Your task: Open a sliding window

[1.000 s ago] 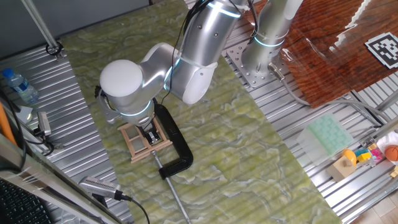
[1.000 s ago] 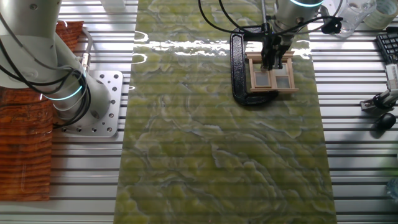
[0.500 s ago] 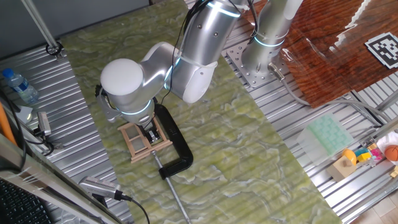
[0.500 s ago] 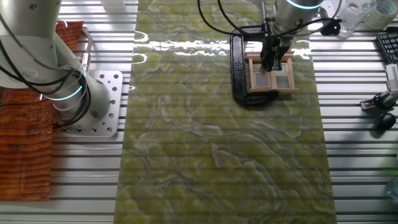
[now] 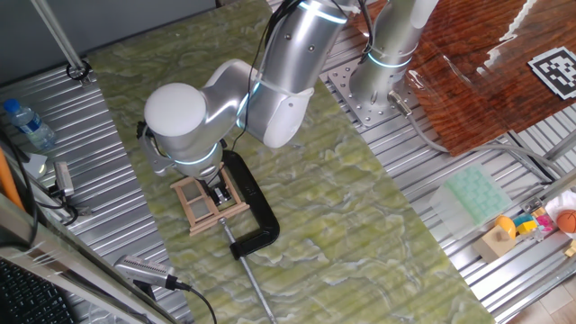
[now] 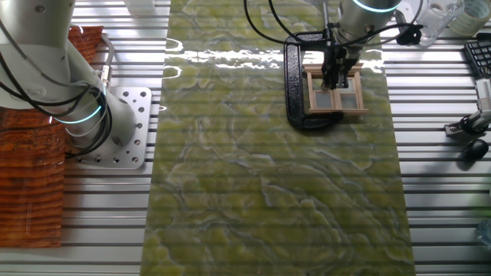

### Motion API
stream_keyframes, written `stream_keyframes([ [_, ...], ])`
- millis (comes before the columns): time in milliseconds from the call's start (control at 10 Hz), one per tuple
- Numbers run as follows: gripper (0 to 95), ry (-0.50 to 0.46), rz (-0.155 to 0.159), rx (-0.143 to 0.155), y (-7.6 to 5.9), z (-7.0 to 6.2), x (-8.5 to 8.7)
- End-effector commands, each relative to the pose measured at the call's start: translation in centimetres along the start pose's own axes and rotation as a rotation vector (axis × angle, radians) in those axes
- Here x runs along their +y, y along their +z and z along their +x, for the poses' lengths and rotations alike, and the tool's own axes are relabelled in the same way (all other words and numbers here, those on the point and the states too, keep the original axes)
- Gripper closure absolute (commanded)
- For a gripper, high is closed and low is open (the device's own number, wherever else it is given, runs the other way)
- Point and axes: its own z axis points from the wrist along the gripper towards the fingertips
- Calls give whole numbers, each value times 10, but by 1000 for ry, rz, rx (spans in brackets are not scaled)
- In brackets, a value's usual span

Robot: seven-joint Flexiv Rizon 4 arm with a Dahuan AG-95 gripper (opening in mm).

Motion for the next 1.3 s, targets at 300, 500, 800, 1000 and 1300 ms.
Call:
stream_keyframes([
  [300,950,-4,2,0,0,0,0],
  [500,950,-2,-2,-1,-1,0,0],
  [800,950,-3,-17,-1,-5,-1,2],
  [1000,950,-1,-25,2,-9,-1,6],
  [1300,950,1,-30,4,-20,-4,12],
])
